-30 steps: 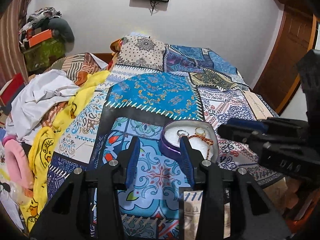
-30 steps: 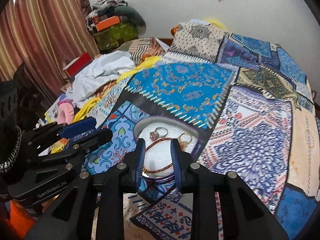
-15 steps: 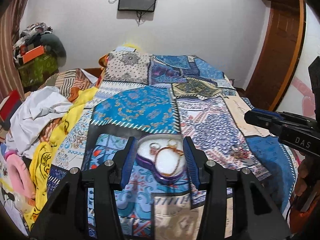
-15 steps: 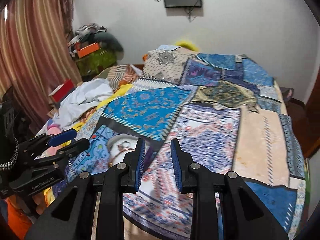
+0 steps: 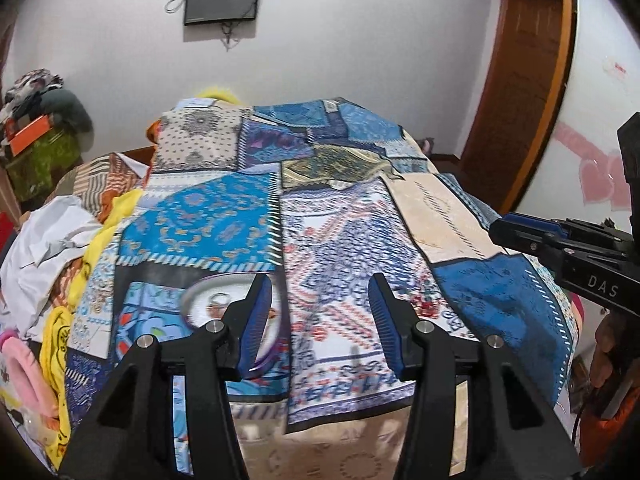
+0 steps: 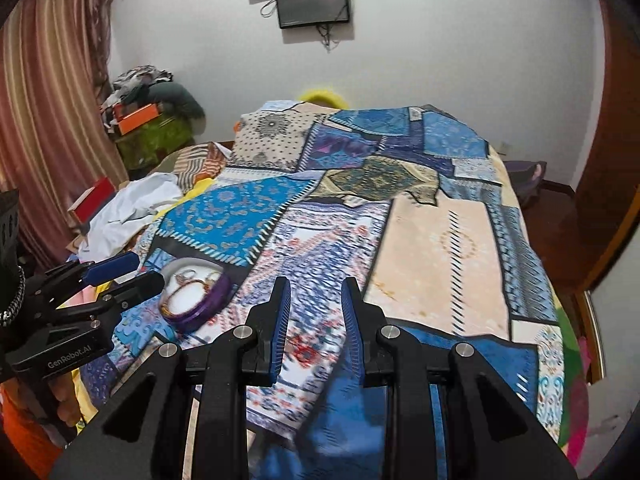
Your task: Organize jewelry
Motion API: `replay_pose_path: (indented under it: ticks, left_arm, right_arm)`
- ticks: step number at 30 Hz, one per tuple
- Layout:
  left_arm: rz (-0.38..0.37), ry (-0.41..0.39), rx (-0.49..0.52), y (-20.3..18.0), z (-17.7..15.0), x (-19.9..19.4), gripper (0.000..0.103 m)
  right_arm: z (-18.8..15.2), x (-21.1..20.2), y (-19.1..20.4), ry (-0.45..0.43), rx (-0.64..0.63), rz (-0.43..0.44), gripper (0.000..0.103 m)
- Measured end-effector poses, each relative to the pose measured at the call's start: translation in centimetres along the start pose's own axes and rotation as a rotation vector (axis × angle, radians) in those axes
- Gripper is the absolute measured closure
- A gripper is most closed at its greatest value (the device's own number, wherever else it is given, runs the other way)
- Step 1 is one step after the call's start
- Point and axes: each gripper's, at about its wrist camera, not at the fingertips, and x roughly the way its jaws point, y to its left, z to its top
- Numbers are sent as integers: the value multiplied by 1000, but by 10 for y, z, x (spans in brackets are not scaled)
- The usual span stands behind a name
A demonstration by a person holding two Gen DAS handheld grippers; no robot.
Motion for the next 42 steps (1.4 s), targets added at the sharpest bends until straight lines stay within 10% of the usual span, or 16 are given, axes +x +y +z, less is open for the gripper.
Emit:
replay_pose_path:
  ticks: [17, 33, 42]
  left_arm:
    - [-82, 155, 2, -29, -17, 66, 54]
    - [-192, 183, -43, -30, -19, 92, 94]
    - [-181, 148, -53, -25, -16, 74, 95]
  right_arm:
    - [-33, 19, -35, 96, 47, 15, 79]
    - [-44, 39, -31, 159, 30, 57, 79]
    - [-46, 40, -19, 172, -3, 85, 79]
